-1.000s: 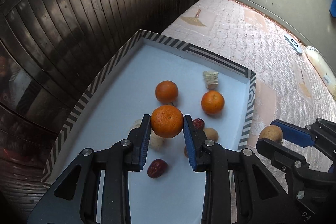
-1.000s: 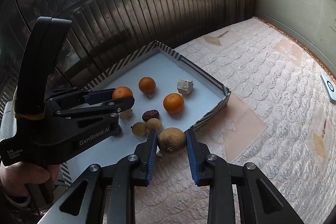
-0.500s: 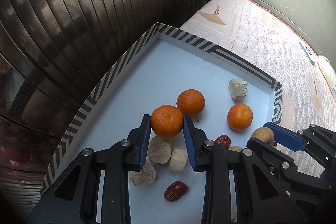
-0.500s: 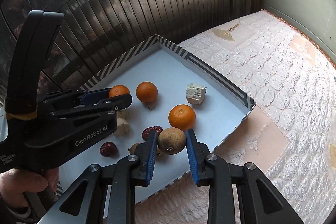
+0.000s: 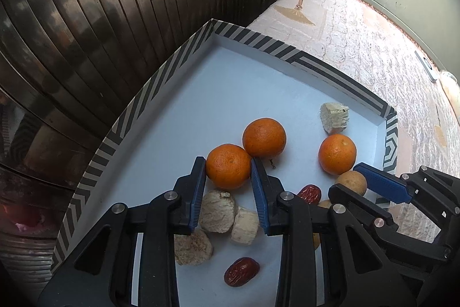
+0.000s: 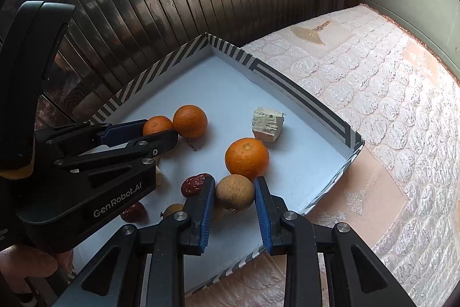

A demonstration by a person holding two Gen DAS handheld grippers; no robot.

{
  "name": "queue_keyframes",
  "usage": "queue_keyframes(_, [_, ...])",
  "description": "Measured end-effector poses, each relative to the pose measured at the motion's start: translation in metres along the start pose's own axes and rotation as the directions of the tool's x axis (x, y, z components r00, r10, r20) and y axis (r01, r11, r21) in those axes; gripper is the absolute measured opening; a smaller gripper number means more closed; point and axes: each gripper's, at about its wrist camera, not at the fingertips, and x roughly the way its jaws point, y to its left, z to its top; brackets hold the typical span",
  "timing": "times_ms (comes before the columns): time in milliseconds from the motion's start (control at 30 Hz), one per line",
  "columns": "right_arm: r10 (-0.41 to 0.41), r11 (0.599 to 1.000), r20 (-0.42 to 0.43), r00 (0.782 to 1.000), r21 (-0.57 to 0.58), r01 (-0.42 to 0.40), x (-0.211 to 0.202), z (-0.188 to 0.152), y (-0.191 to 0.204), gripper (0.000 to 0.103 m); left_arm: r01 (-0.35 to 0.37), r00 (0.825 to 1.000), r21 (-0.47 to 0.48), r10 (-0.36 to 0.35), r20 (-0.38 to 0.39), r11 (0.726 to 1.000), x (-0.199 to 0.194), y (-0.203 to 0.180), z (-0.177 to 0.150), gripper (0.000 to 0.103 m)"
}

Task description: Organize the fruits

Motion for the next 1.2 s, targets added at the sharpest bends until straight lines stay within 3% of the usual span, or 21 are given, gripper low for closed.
queue_keyframes(133, [-0.01,1.0,-0.003,1.0,0.005,0.01,0.001,0.001,0.0,0.029,-0.012,1.0,0.004,0.012,-0.005,1.0,0.003,-0.001,0.0,0.036])
queue_keyframes(233, [-0.004,1.0,0.009,1.0,0.009,0.004,-0.003,0.001,0.0,0.029,-0.012,1.0,-0.002,0.012,0.008,1.0,0.001,0.001,-0.001,0.053])
queue_keyframes(267, [-0.003,1.0,0.018,1.0,0.009,0.003,-0.006,0.001,0.0,0.029,-0.013,1.0,-0.004,0.013,0.015,1.0,0.0,0.001,-0.001,0.054])
queue_keyframes(533, [-0.028,0.999,0.08,0.996,0.023,0.026,-0.031,-0.006,0.003,0.029,-0.007,0.997,-0.015,0.008,0.079,1.0,-0.025,0.004,-0.008,0.055])
queue_keyframes(900, [-0.064,0.996,0.138,0.988,0.075,0.054,-0.061,-0.024,0.001,0.037,-0.02,0.979,-0.047,0.03,0.203,0.999,-0.082,0.013,-0.033,0.055])
queue_keyframes(1000, [-0.061,0.996,0.144,0.988,0.068,0.052,-0.065,-0.026,0.004,0.037,-0.043,0.975,-0.048,0.052,0.216,0.998,-0.091,0.014,-0.038,0.055])
queue_keyframes(1133, [-0.06,0.997,0.145,0.988,0.057,0.052,-0.068,-0.027,0.008,0.038,-0.136,0.961,-0.029,0.139,0.239,0.99,-0.102,0.007,-0.046,0.055])
queue_keyframes(1200, [-0.061,0.997,0.145,0.988,0.054,0.053,-0.069,-0.028,0.009,0.038,-0.105,0.963,-0.038,0.111,0.245,0.994,-0.106,0.01,-0.05,0.055])
